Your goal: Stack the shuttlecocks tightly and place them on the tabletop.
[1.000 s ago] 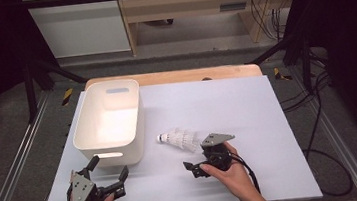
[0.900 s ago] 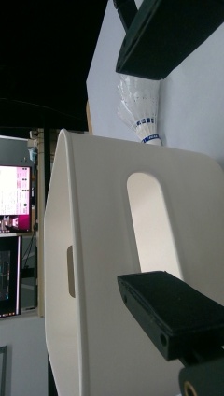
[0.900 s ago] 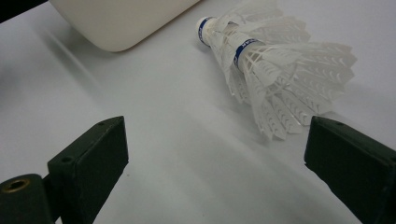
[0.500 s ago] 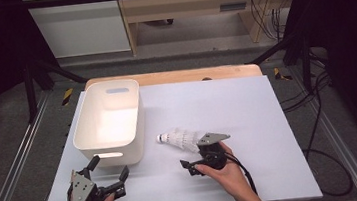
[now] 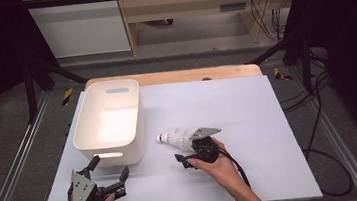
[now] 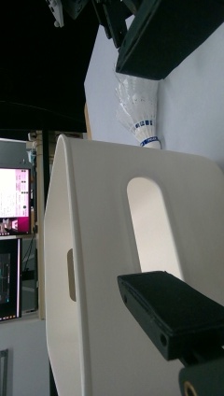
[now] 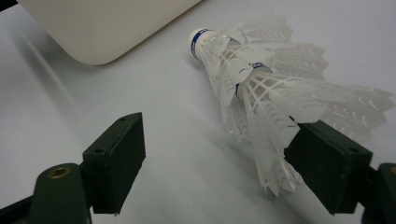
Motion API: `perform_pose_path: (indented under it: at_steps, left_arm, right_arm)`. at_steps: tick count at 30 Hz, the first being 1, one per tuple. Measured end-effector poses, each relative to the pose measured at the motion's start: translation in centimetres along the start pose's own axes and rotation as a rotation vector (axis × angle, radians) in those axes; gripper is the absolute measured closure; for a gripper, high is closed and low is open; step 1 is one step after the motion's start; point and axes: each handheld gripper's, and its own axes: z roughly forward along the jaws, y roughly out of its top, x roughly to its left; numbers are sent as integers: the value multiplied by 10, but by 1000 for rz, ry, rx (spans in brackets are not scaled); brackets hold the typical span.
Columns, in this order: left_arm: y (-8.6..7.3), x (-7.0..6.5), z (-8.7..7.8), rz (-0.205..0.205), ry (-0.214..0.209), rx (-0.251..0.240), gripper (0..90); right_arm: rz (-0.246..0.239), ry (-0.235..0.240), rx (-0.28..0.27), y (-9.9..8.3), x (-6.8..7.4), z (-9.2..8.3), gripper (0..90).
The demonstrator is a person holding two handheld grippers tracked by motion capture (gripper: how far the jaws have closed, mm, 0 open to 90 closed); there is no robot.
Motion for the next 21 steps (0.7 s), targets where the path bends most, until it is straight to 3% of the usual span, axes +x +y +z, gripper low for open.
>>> perform_pose_path:
  at_steps: [21]
  left_arm:
    - [0, 1, 0, -2, 1, 0, 14]
  right_arm:
    - [1, -10, 3, 5, -1, 10, 255]
